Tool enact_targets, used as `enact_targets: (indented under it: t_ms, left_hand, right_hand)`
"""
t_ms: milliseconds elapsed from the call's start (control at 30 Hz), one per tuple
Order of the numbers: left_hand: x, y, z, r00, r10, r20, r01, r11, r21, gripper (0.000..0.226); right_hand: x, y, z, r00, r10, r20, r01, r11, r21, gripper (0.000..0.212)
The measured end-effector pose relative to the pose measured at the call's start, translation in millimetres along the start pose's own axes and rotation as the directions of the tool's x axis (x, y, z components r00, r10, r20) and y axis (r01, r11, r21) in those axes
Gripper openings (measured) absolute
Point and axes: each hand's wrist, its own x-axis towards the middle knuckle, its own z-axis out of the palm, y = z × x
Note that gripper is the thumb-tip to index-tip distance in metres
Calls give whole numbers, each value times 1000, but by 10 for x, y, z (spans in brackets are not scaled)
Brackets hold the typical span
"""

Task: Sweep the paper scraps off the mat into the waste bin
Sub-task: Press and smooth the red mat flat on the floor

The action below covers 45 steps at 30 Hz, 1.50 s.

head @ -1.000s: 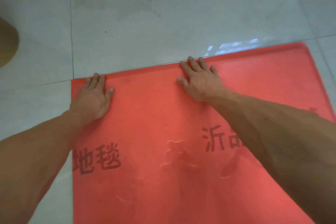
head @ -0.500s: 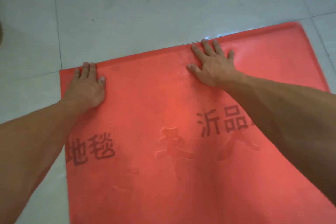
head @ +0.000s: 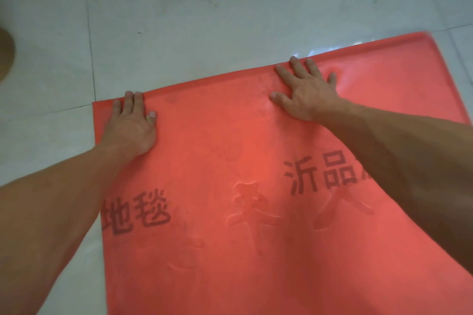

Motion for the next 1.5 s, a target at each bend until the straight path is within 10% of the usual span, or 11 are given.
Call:
enact_targets:
  t_ms: [233, 433, 1500]
  left_hand:
    - [54, -11, -17, 999, -36, 13, 36, 998, -50, 65]
    - [7, 922, -183, 932, 347, -100, -353, 935, -42, 67]
    - [37, 1189, -86, 952, 292, -92, -293, 956, 4, 63]
  right_hand:
    - [-6, -19, -48, 1000, 5, 22, -5, 1000, -6, 74]
    - [-16, 1, -16, 1000, -2, -8, 1, 1000, -7, 74]
    - [18, 1764, -343, 974, 222, -43, -221, 975, 16, 55]
